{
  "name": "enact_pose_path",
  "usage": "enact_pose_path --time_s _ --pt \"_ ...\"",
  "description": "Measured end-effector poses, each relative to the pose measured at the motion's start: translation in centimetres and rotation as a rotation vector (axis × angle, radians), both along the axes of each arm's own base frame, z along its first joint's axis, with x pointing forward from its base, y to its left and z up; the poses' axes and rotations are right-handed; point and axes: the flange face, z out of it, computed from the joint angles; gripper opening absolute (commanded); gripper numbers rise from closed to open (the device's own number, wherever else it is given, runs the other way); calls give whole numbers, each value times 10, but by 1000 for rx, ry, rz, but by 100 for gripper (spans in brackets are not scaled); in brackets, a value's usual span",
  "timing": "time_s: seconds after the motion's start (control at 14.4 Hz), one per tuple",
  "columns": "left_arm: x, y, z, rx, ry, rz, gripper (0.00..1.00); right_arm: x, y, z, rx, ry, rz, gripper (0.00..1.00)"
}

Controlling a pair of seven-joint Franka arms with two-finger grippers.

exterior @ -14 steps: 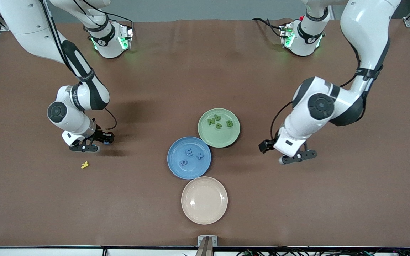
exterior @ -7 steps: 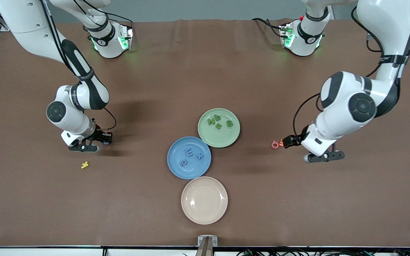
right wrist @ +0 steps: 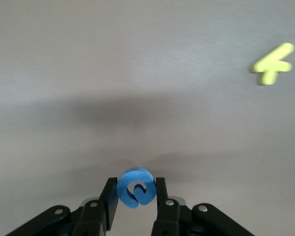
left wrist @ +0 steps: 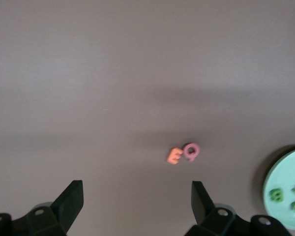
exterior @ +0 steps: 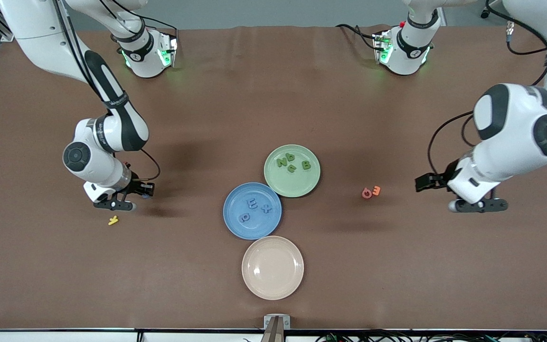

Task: Sort letters by color into matching plates
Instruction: 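Carry the blue c over the blue plate with the right gripper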

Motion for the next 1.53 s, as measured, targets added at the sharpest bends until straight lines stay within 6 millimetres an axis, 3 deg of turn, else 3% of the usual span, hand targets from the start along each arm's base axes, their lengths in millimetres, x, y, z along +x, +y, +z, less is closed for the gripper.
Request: enact_pose_path --time_s 0.21,0.42,0.69,0.9,1.32,1.53 --pt "-3 35 41 12 -18 -2 99 14 65 15 -1 8 -83 0" --pt "-2 42 91 13 -70 5 99 26 126 21 -3 22 -174 0" --pt "-4 65 136 15 -117 39 99 43 198 44 5 21 -292 0" --pt "-7 71 147 17 -133 48 99 44 231 44 12 15 -369 0" --pt "-4 69 174 25 -189 40 99 37 296 18 25 13 -449 0" --pt "-4 67 179 29 -200 36 99 45 305 4 38 0 -458 0"
